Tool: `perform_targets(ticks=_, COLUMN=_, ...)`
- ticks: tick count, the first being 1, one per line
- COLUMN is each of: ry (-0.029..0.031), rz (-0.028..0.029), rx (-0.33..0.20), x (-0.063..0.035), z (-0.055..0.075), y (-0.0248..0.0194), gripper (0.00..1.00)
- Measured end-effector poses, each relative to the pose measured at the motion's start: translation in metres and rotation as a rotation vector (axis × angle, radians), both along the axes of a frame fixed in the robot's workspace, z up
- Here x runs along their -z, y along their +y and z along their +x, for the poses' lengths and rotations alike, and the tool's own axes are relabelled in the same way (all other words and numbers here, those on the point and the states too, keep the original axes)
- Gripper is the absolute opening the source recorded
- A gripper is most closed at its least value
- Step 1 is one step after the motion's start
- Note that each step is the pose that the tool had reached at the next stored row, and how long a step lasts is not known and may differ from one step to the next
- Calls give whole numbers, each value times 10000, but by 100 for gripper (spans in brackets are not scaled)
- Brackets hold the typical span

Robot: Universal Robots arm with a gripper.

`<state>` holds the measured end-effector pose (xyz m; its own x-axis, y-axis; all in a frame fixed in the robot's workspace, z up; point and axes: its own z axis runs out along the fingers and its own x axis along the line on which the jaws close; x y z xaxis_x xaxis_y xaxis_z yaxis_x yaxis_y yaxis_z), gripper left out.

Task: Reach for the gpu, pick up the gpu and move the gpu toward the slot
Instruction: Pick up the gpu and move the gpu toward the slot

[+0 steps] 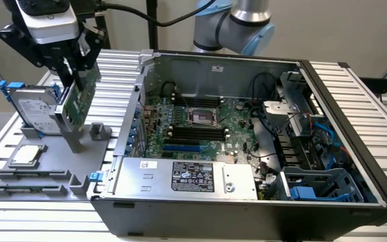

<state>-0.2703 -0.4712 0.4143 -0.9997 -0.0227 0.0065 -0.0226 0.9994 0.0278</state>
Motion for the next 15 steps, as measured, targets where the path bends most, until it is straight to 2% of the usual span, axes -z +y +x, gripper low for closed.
perform_targets(ticks=8, ry=27, rz=30, rx=-1, x=-124, z=228, y=26, gripper=26)
perform_targets(ticks=15, ry=42, rz=91, rx=0, x=-176, z=388, y=63, gripper=26)
